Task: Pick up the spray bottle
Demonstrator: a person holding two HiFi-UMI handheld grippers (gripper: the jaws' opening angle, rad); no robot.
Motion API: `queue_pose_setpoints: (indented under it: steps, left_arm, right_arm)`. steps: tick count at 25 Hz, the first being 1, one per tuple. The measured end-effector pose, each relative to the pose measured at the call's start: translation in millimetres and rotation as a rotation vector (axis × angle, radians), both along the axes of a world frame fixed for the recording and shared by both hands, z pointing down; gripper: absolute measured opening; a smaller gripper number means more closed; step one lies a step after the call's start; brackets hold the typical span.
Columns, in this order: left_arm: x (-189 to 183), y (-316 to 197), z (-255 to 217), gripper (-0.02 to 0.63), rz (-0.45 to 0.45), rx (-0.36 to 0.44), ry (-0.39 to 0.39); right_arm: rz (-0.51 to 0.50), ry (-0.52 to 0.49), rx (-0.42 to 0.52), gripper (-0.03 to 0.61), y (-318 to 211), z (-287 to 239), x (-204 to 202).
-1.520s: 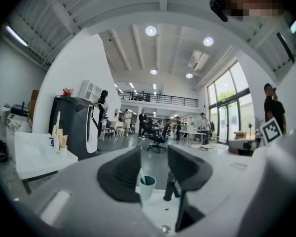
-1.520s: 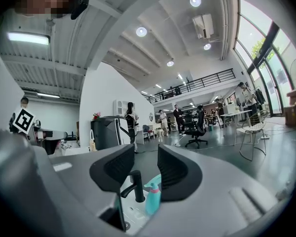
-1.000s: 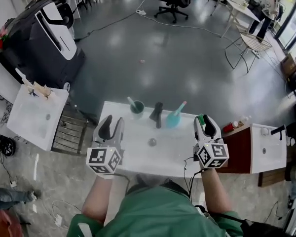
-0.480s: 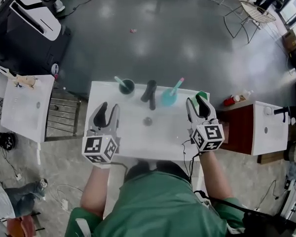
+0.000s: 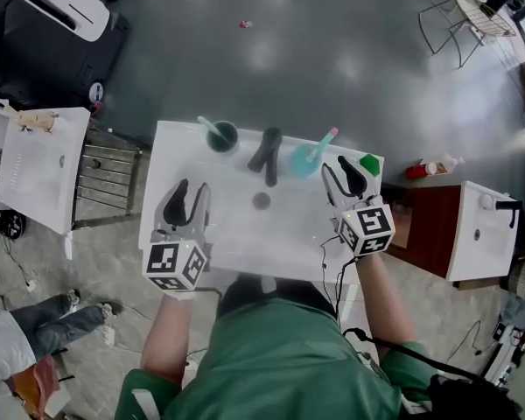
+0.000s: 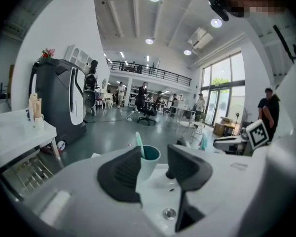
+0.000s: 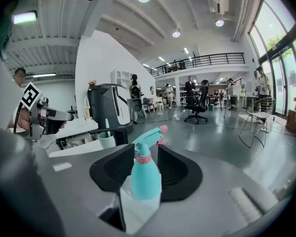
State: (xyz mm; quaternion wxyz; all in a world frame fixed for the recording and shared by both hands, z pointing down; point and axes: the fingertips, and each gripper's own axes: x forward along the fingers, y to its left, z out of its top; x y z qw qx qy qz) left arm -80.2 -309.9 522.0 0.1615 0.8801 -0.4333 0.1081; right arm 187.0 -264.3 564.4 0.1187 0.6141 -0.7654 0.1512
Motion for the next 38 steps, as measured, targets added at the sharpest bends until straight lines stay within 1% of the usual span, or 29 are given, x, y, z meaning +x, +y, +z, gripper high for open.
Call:
queue_pose_setpoints:
  steps: [7,15,24,33,38]
  left_arm:
    - [-9.6,-2.4,24.1,0.169,-0.035,-0.050,-0.016]
    - [-13.3,-6.7,40.3,0.166,-0.050,-0.089,-0.006]
    - [-13.8,-12.4,43.4,0.164,-0.063,-0.098,-0.006]
    - [-16.8,-14.2,40.6,0.164,-0.069,-0.098,-0.007]
    - [-22.2,-12.8,36.9,0.164,-0.079,-0.094,-0.006]
  right_arm:
    - [-0.053,0.040,-0.043,0.149,-18.9,32.9,-4.2]
    - [-0.109,0.021,-0.044,0.150,-36.1,54.8,-14.3]
    - [-0.133,-0.056,-0.008,0.178,-47.1,55.9,-20.3]
    - [-0.136,-0.071,-0.010,0.176,-57.5,56.1,-23.9]
    - [-0.124,-0.077,0.012,0.175,-62.9,50.1,-24.9]
